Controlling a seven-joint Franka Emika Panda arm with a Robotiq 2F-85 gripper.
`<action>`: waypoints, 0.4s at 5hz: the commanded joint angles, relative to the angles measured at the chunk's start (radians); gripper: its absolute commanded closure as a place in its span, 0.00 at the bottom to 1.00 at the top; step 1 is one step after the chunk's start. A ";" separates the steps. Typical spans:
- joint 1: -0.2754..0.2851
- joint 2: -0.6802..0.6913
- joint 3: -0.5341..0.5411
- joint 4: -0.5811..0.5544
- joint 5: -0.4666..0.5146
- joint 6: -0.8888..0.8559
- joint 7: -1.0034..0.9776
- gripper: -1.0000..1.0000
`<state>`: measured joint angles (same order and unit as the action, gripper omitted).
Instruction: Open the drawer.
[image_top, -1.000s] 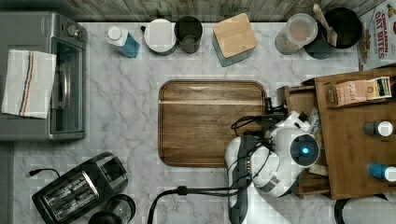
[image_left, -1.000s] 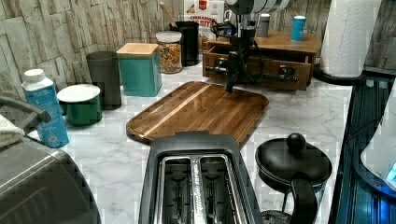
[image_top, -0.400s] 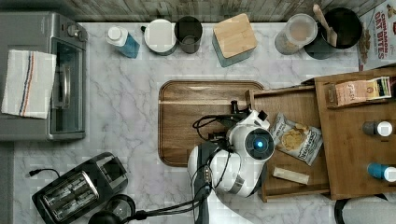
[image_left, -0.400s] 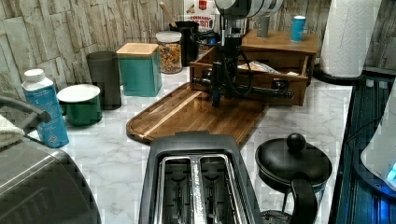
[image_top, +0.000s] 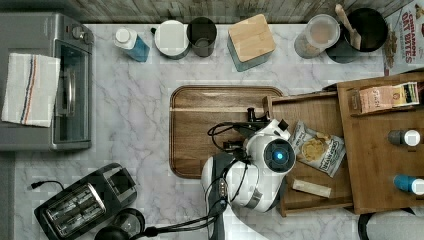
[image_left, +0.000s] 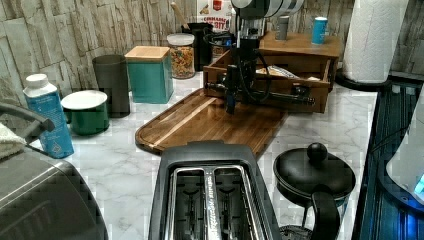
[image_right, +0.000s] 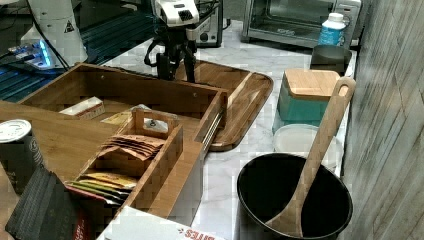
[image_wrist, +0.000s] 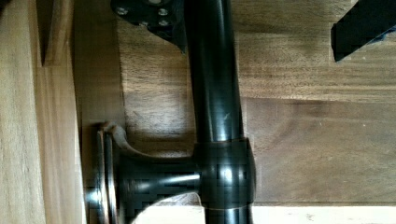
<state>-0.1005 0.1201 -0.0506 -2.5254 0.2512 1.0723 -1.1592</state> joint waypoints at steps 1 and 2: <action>0.154 -0.060 0.166 -0.019 0.038 -0.076 0.027 0.00; 0.136 -0.060 0.185 -0.020 0.036 -0.076 0.028 0.00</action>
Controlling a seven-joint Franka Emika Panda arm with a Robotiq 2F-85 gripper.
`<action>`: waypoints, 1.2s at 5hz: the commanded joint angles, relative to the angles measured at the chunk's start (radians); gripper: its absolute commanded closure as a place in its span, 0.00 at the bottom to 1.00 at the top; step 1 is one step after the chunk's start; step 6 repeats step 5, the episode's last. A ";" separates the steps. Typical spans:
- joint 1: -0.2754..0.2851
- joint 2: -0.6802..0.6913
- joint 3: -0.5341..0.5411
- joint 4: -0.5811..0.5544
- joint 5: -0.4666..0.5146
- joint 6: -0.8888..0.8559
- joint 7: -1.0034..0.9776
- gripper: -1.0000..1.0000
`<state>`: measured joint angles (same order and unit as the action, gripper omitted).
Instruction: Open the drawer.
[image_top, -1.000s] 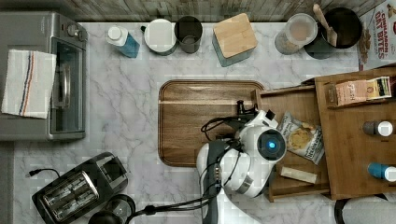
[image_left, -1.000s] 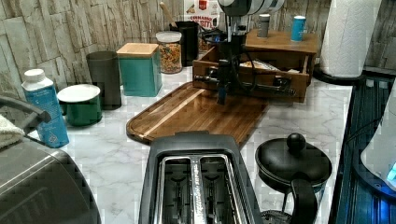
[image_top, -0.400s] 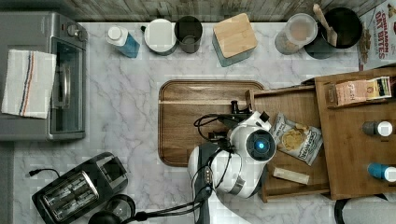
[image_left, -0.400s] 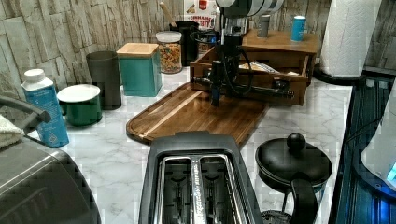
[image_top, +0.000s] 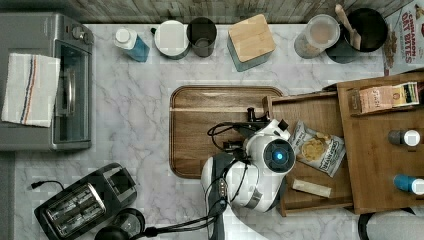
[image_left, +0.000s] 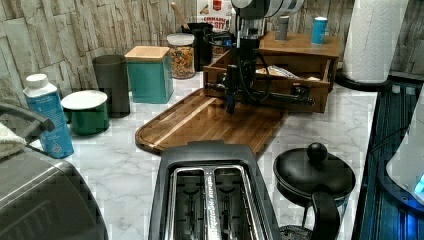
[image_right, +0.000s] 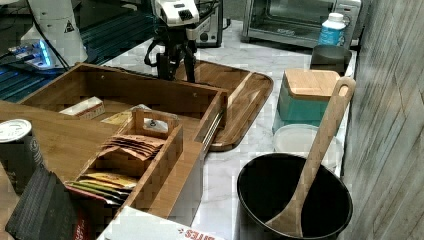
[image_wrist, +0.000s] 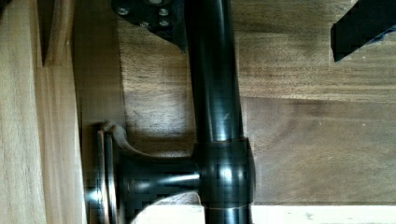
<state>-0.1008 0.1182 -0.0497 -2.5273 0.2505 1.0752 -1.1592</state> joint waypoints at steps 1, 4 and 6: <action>0.136 -0.058 0.184 -0.018 0.037 -0.079 0.028 0.00; 0.122 -0.058 0.198 -0.018 0.035 -0.079 0.030 0.00; 0.119 -0.058 0.200 -0.018 0.035 -0.078 0.029 0.00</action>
